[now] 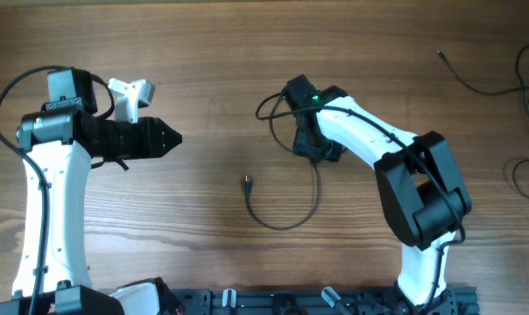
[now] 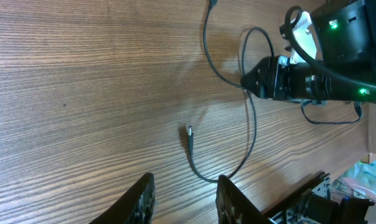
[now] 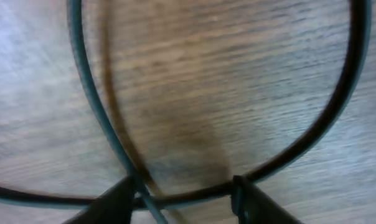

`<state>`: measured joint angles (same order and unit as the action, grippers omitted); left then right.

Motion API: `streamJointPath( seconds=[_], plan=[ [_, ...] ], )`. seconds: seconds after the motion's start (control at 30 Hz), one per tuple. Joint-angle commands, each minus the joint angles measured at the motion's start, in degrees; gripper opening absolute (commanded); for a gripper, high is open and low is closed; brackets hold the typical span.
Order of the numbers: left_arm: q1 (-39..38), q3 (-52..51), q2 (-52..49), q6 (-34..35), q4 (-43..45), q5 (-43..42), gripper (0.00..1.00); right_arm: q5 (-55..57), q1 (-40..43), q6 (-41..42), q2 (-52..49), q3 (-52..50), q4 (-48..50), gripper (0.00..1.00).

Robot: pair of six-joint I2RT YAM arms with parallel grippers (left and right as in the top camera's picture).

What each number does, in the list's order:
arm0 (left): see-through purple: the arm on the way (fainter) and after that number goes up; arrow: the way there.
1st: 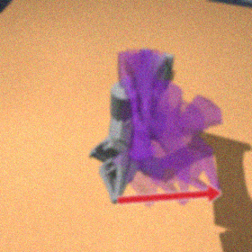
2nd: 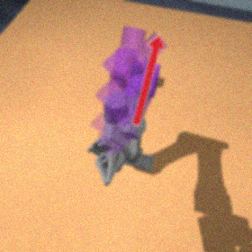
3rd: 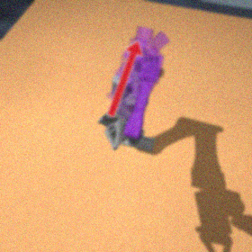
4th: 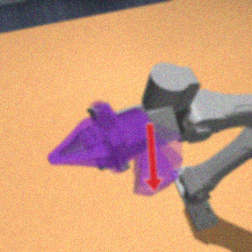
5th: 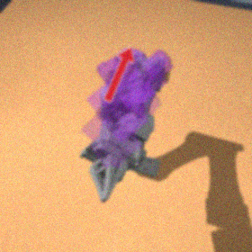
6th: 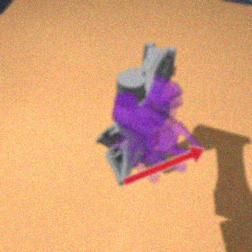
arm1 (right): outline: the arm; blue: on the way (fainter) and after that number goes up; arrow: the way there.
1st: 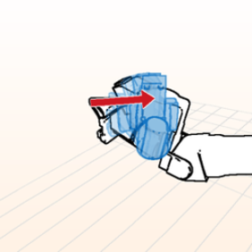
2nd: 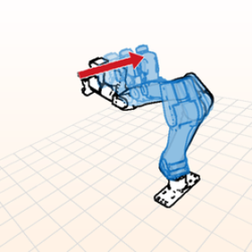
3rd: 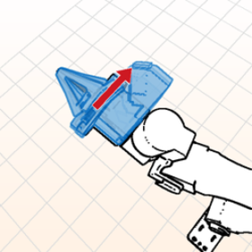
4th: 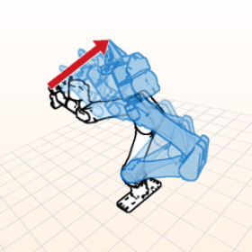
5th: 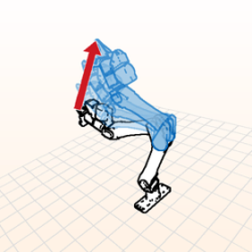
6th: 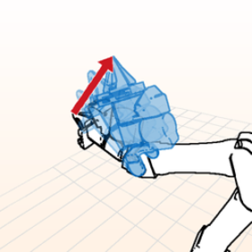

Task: Untangle cables
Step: 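Grasp the central black cable with the right gripper, then lift the cable and carry it off the table to the upper right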

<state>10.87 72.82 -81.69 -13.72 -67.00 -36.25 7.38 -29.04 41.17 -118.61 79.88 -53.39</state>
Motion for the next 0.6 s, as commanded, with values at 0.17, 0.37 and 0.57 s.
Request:
streamJointPath(
  seconds=[0.17, 0.37, 0.57],
  plan=[
    [-0.28, 0.33, 0.79, -0.87, -0.26, -0.33, 0.34, -12.22, -0.04, -12.5, -8.68, -3.76, 4.0, 0.04],
    [-0.28, 0.33, 0.79, -0.9, -0.04, -0.33, 0.34, -2.78, 0.87, -7.41, -4.92, 1.7, 4.28, 0.04],
    [-0.28, 0.33, 0.79, -0.9, 0.63, -0.31, 0.34, 4.9, 1.68, -22.4, 7.02, 18.14, 2.93, 0.04]
  ],
)
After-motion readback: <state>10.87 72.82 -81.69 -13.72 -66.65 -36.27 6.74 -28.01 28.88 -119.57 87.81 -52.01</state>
